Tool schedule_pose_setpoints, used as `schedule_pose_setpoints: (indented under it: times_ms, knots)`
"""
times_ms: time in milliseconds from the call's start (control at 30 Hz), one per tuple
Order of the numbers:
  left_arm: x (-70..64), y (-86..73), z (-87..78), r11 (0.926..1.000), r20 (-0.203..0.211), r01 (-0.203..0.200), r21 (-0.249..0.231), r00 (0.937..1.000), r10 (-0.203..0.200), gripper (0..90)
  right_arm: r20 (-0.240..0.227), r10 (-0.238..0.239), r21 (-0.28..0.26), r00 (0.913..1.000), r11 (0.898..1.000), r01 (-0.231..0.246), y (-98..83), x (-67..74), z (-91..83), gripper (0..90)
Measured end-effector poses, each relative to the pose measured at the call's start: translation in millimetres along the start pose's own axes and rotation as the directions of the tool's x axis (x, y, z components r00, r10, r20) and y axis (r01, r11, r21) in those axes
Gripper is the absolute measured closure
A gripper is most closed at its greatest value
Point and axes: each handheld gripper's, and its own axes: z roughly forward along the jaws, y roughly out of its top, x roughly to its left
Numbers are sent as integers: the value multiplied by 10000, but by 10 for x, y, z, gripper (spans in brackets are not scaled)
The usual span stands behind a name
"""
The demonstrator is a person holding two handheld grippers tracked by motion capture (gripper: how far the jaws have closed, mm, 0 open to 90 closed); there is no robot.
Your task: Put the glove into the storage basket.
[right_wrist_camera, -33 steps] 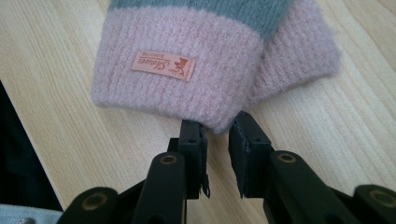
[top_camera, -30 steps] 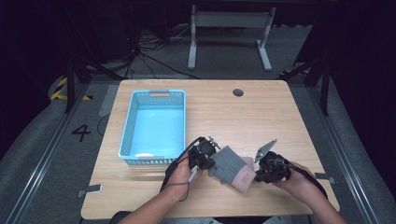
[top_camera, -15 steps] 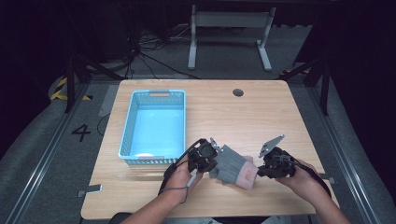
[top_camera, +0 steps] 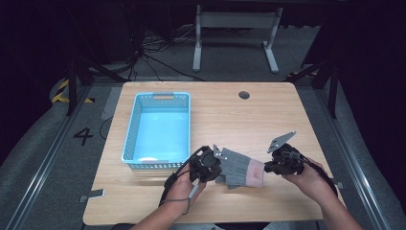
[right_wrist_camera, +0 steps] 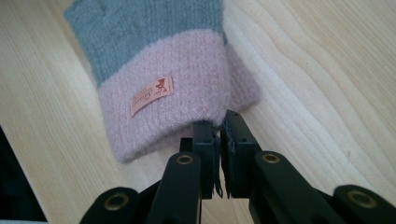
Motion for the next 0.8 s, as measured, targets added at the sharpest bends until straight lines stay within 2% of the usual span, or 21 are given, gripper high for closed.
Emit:
schedule_pose_setpoints:
  times_ms: [167,400,800]
  knots:
    - [-51,-14,-17,9999,-80,-129,14,9999,130,871,103,16,-130,9999,9999,-14,34,-32,18,851]
    - [-103,-11,15,9995,93,-282,140,9996,281,871,140,176,-135,9997,9998,-174,56,-116,85,853]
    - [-84,-3,142,9976,343,-261,639,9991,240,871,85,385,-45,9992,9993,-384,53,-203,227,853]
